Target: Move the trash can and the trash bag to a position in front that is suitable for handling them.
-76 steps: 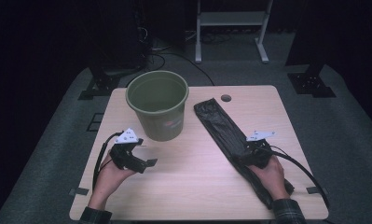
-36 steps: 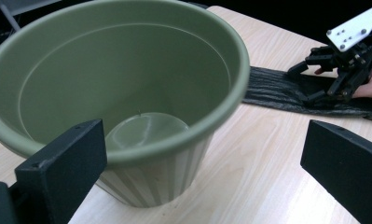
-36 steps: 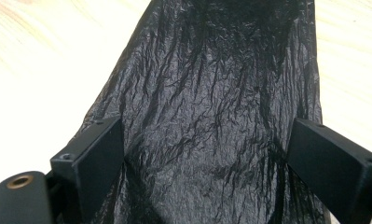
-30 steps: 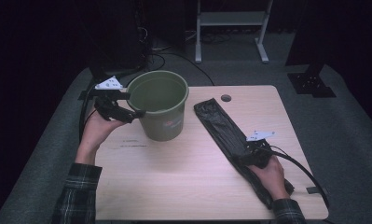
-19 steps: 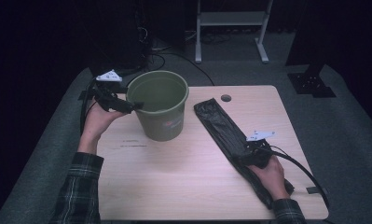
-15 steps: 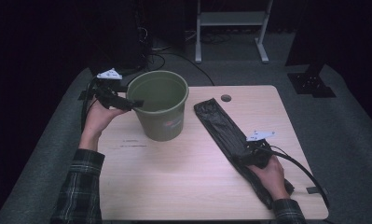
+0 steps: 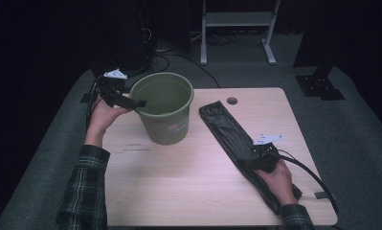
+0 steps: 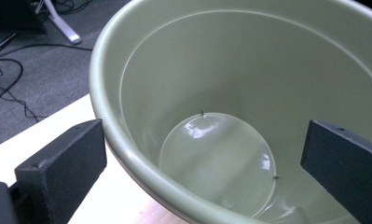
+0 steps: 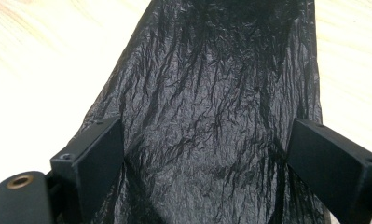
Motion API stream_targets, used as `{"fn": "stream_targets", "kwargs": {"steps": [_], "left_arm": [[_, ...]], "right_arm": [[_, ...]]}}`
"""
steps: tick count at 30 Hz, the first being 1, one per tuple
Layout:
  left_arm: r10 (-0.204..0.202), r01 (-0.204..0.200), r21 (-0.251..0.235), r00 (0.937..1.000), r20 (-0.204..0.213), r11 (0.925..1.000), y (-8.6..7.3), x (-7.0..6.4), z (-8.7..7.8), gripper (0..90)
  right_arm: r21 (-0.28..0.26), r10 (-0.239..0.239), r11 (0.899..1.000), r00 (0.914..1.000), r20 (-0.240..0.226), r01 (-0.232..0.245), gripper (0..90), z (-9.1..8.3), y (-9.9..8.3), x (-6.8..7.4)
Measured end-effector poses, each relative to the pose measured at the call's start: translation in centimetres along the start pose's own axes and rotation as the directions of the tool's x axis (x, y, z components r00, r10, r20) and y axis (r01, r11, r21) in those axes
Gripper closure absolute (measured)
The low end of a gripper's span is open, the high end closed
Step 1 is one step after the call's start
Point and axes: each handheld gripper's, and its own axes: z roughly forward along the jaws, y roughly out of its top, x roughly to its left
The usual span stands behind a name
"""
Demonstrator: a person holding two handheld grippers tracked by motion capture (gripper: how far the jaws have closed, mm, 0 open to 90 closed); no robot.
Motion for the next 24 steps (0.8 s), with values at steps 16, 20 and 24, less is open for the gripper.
{"fn": "stream_targets", "kwargs": {"steps": [16, 20, 24], "left_arm": [[0.027, -0.029, 0.048, 0.9988, 0.042, 0.9984, -0.3, -1.3, 1.5, 0.0], [0.035, -0.038, 0.043, 0.9978, 0.057, 0.9983, -0.3, -2.1, 1.5, 0.0], [0.043, -0.046, 0.038, 0.9965, 0.072, 0.9982, -0.4, -2.9, 1.5, 0.0]], "right_arm": [[0.001, -0.001, 1.000, 1.0000, 0.000, 0.001, 9.6, 0.0, 0.0, 0.0], [0.000, -0.002, 1.000, 1.0000, 0.001, 0.002, 9.6, 0.0, 0.0, 0.0], [0.000, -0.001, 1.000, 1.0000, 0.001, 0.001, 9.6, 0.0, 0.0, 0.0]]}}
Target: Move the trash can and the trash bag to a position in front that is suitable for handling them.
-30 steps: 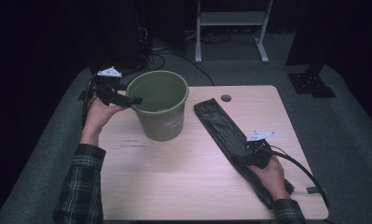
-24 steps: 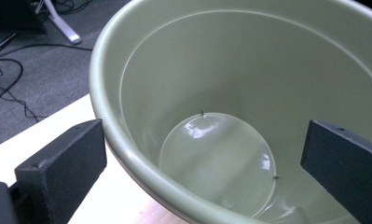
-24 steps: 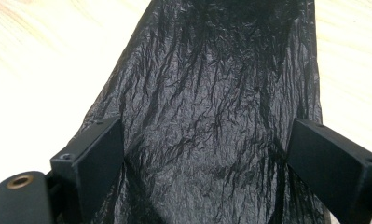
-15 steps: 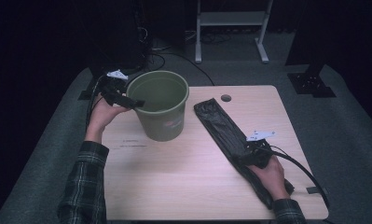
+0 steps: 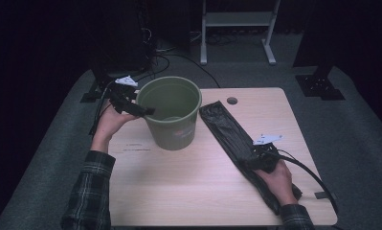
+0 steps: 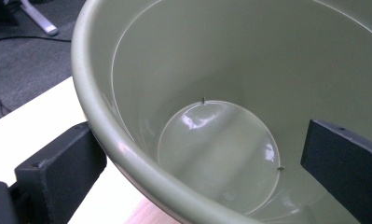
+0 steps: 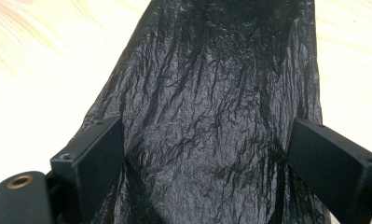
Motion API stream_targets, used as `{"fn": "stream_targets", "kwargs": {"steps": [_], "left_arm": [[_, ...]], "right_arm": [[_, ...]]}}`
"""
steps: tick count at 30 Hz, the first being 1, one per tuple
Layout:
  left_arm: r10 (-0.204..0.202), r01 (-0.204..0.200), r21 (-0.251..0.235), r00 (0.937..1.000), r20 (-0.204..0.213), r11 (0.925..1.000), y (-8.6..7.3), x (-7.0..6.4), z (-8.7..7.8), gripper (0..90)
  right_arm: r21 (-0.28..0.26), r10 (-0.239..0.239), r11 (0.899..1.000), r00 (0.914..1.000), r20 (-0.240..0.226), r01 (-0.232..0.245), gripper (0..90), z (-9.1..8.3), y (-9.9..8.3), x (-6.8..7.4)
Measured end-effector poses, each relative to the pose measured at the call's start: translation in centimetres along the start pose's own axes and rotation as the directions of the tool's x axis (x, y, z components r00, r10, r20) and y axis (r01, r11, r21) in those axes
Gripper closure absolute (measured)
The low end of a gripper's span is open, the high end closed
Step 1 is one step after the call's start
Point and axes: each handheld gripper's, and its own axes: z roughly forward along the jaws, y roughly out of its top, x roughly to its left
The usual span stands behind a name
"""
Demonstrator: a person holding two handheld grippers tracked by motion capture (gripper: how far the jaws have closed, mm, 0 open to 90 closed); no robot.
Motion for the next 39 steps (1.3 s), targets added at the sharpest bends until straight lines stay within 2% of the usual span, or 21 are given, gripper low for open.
{"fn": "stream_targets", "kwargs": {"steps": [8, 22, 32, 39], "left_arm": [[-0.006, 0.007, -0.036, 0.9997, 0.024, 0.9993, -0.5, -2.0, 0.0, 0.0], [0.034, -0.030, -0.057, 0.9962, 0.080, 0.9979, -1.3, -6.3, -0.4, 0.0], [0.060, -0.048, -0.089, 0.9890, 0.136, 0.9948, -1.8, -9.4, -0.3, 0.0], [0.078, -0.066, -0.083, 0.9852, 0.153, 0.9943, -2.0, -10.8, -0.6, 0.0]], "right_arm": [[0.001, -0.001, 1.000, 1.0000, -0.001, 0.001, 9.6, 0.0, 0.0, 0.0], [0.000, 0.000, 1.000, 1.0000, 0.000, 0.000, 9.6, 0.0, 0.0, 0.0], [0.000, 0.000, 1.000, 1.0000, 0.000, 0.000, 9.6, 0.0, 0.0, 0.0], [0.000, -0.001, 1.000, 1.0000, 0.000, 0.001, 9.6, 0.0, 0.0, 0.0]]}}
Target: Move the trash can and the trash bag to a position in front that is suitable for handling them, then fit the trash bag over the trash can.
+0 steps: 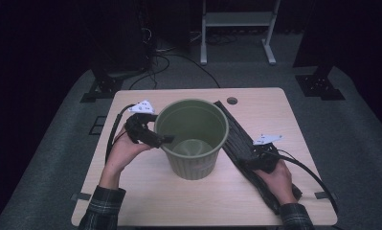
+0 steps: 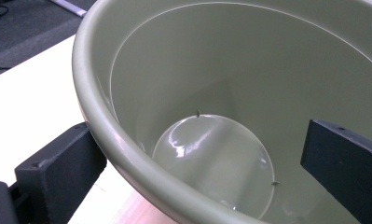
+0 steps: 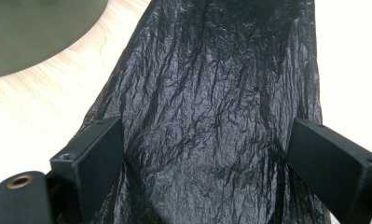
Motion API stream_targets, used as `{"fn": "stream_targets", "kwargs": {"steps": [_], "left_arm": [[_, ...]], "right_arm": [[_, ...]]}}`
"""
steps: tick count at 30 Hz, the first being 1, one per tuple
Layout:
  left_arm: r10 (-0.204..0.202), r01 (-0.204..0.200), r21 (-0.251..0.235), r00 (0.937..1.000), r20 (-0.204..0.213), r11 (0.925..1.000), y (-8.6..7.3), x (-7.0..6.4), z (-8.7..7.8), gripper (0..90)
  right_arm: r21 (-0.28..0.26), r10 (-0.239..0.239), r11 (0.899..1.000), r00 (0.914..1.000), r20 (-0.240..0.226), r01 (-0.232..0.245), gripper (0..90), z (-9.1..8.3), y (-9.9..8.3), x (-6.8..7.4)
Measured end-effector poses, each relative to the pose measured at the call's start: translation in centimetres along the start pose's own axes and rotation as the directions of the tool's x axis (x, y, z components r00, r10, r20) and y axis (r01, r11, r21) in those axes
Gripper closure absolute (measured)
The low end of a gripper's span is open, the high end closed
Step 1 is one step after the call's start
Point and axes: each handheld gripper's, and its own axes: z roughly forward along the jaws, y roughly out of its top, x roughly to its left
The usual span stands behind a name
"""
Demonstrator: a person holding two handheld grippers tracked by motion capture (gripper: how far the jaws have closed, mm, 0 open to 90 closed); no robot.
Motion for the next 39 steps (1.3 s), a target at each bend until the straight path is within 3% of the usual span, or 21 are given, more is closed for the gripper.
{"fn": "stream_targets", "kwargs": {"steps": [14, 20, 25, 39], "left_arm": [[0.008, -0.008, 0.005, 0.9999, 0.011, 1.0000, -1.1, -1.6, -1.4, 0.0], [-0.008, 0.008, -0.061, 0.9999, 0.010, 0.9981, -1.4, -1.2, -1.6, 0.0], [-0.010, 0.008, -0.131, 0.9999, -0.011, 0.9914, -1.0, -0.6, -2.8, 0.0], [-0.012, 0.009, -0.152, 0.9997, -0.019, 0.9883, -2.7, -1.0, -6.1, 0.0]], "right_arm": [[0.000, 0.000, 1.000, 1.0000, 0.000, 0.000, 9.6, 0.0, 0.0, 0.0], [0.000, 0.000, 1.000, 1.0000, 0.001, 0.000, 9.6, 0.0, 0.0, 0.0], [0.000, 0.000, 1.000, 1.0000, 0.001, 0.000, 9.6, 0.0, 0.0, 0.0], [0.000, 0.000, 1.000, 1.0000, 0.001, 0.000, 9.6, 0.0, 0.0, 0.0]]}}
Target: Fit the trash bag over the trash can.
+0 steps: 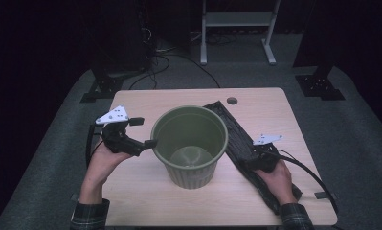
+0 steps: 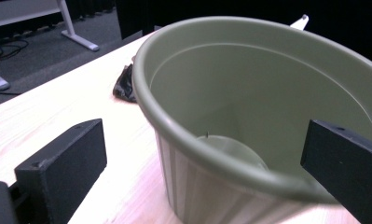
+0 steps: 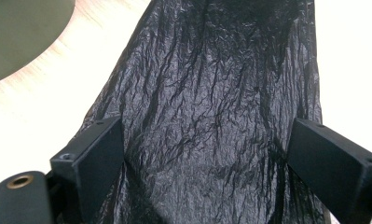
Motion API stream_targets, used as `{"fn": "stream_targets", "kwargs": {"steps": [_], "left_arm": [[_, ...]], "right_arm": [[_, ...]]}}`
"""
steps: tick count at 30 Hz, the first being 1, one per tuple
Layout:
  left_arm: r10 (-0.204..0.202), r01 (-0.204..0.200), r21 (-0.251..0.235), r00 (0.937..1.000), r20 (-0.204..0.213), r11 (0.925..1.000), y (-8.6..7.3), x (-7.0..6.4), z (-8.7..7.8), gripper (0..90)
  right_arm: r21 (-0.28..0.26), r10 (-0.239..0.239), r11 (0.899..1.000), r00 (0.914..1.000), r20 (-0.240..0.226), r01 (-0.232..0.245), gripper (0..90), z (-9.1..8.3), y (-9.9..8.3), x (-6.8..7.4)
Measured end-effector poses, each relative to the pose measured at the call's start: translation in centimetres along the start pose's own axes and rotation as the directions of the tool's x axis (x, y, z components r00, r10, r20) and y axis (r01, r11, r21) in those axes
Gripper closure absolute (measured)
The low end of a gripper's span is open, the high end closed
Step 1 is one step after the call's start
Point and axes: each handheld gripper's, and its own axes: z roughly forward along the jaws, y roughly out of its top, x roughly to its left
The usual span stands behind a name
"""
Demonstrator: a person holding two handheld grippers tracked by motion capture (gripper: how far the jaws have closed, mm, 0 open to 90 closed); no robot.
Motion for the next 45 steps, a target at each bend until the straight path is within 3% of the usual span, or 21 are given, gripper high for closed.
{"fn": "stream_targets", "kwargs": {"steps": [9, 17, 25, 29, 35, 39, 45], "left_arm": [[0.009, -0.010, -0.004, 0.9999, -0.014, 0.9999, -1.8, -0.7, -2.1, 0.0], [0.036, -0.036, 0.001, 0.9992, -0.016, 0.9994, -4.3, -1.3, -2.3, 0.0], [0.041, -0.041, 0.054, 0.9992, 0.001, 0.9977, -7.5, -1.5, -0.7, 0.0], [0.044, -0.042, 0.076, 0.9989, -0.018, 0.9962, -8.9, -1.5, 0.6, 0.0], [0.014, -0.009, 0.132, 0.9993, -0.035, 0.9912, -11.3, -1.2, 2.8, 0.0], [0.016, -0.007, 0.157, 0.9984, -0.054, 0.9876, -12.5, -1.0, 4.0, 0.0], [0.010, 0.003, 0.182, 0.9972, -0.074, 0.9833, -13.6, -0.9, 4.8, 0.0]], "right_arm": [[0.000, 0.001, 1.000, 1.0000, 0.000, -0.001, 9.6, 0.0, 0.0, 0.0], [0.001, 0.002, 1.000, 1.0000, 0.002, -0.002, 9.7, 0.0, 0.0, 0.0], [0.002, 0.001, 1.000, 1.0000, 0.001, -0.001, 9.6, 0.0, 0.0, 0.1], [0.002, 0.001, 1.000, 1.0000, 0.001, -0.001, 9.6, 0.0, 0.0, 0.1], [0.002, 0.000, 1.000, 1.0000, 0.000, 0.000, 10.1, 0.0, 0.0, 0.0], [0.000, 0.006, 1.000, 1.0000, 0.007, -0.006, 16.4, -0.2, 0.0, 0.0], [-0.022, 0.014, 1.000, 0.9998, 0.011, -0.014, 46.9, -0.8, -0.2, 0.0]]}}
